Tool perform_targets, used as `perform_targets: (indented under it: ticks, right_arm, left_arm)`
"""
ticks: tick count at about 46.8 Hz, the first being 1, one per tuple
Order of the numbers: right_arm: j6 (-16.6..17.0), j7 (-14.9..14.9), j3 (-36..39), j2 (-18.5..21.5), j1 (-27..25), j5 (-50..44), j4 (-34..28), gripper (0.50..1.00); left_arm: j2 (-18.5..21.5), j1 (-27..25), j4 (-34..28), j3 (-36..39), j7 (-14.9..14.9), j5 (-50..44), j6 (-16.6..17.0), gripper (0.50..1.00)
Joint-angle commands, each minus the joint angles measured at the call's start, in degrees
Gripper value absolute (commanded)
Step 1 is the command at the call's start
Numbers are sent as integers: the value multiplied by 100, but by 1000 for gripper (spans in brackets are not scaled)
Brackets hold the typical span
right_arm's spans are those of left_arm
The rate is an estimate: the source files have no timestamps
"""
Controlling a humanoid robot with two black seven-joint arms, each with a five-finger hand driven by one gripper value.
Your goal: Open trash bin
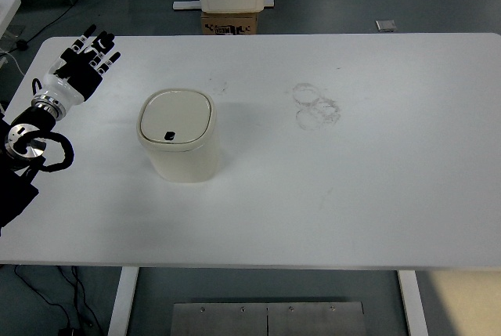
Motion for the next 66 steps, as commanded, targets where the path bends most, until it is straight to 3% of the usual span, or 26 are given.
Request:
perform_targets:
  ticks: [1, 27, 36, 44, 53, 62, 66]
  right_arm:
    - [0, 0, 0, 0, 0, 0, 0, 991]
    - [0, 0, 0, 0, 0, 0, 0, 991]
    - [0, 0, 0, 0, 0, 0, 0, 991]
    - [0, 0, 0, 0, 0, 0, 0, 991]
    - [0, 0, 0, 0, 0, 0, 0, 991]
    - [0, 0, 0, 0, 0, 0, 0, 991]
    - [0, 0, 0, 0, 0, 0, 0, 991]
  left_arm:
    - [-1, 2, 0, 0, 1, 0, -5, 1000]
    - [-1, -24, -18, 0, 28, 0, -145, 1000]
    - [-123, -68, -18, 0, -43, 0, 320, 1000]
    - [-194, -94, -26, 9, -34, 79, 365, 1000]
    - [140, -121, -904, 70, 63, 105, 391, 1000]
    - [175, -375, -1063, 61, 721, 53, 804, 1000]
    - [193, -516, -1063, 61, 827, 35, 927, 1000]
